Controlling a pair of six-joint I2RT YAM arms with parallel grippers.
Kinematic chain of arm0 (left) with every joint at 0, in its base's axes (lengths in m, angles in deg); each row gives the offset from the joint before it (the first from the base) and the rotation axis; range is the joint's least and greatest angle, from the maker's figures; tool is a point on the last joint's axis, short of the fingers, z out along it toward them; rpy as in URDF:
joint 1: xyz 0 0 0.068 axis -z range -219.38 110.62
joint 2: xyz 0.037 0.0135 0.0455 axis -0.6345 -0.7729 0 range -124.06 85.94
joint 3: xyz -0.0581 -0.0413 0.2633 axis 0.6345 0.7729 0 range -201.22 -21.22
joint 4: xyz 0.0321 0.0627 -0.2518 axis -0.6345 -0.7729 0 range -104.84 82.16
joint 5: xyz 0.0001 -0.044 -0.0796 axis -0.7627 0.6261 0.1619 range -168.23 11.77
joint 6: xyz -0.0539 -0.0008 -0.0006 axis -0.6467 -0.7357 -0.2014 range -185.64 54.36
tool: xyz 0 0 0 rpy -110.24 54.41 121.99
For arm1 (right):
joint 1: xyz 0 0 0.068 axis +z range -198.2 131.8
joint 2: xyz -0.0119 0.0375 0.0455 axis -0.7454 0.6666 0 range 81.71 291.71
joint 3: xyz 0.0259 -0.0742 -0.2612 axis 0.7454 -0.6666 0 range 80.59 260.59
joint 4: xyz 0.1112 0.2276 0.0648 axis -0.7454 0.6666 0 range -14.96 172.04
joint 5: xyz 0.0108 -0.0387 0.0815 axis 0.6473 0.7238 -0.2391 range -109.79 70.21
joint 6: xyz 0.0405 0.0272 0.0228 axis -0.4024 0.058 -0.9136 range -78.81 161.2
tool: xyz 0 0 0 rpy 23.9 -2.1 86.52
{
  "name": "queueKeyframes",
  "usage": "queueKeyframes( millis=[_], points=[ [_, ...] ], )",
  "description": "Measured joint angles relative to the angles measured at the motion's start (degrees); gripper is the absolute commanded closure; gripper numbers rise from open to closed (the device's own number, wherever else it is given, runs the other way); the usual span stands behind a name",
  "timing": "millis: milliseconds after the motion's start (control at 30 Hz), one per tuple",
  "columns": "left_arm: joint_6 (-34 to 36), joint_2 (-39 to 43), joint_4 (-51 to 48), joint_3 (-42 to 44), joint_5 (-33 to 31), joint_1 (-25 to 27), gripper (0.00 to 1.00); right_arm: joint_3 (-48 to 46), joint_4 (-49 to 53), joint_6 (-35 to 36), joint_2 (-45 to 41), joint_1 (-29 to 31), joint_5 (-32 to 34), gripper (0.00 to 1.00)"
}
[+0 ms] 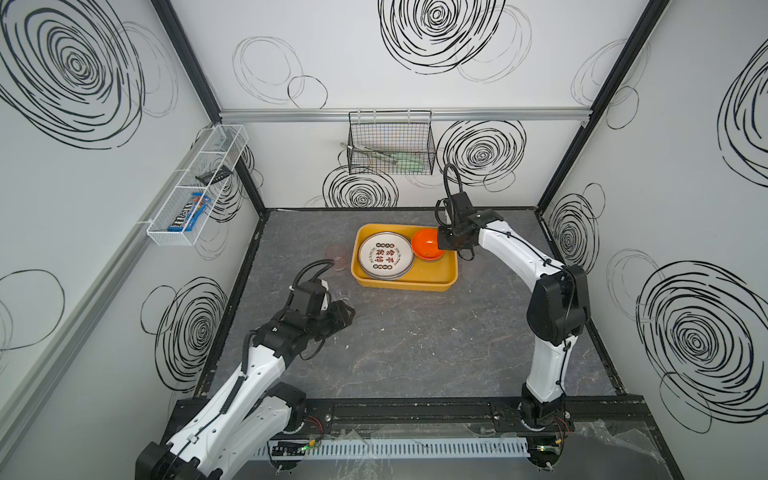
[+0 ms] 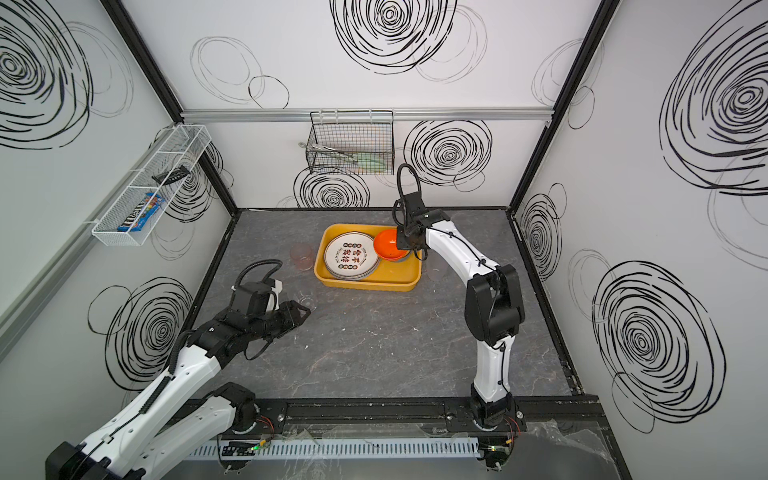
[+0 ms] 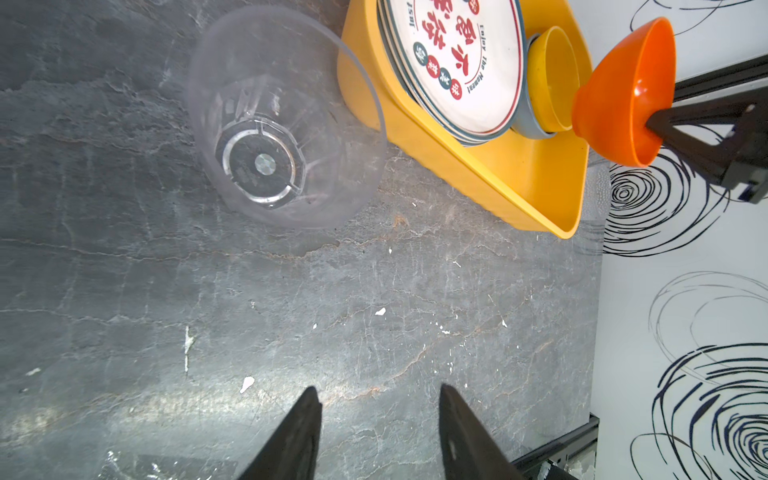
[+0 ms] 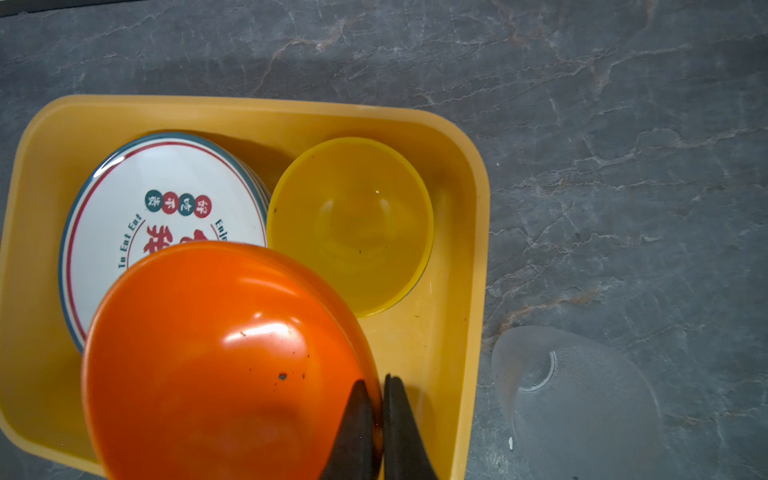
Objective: Place the mixed dishes into the plastic bin
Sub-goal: 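Lower the orange bowl onto the yellow bowl in the bin with the right gripper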
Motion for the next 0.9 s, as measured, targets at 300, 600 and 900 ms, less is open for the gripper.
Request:
queueKeyframes(
  millis=[300,600,900],
  points=[
    [0.17,1.38,-0.22,1.44,0.61,-1.16,0.49,7.06,1.14,-0.09,6.73,-2.67,-0.02,0.93],
    [0.17,1.42,-0.24,1.73,0.61,-1.20,0.49,7.48,1.05,-0.48,9.64,-3.08,-0.02,0.93],
    [0.15,1.57,-0.26,2.49,0.59,-1.20,0.49,7.85,0.17,-1.31,11.06,-3.08,-0.26,0.92]
  ],
)
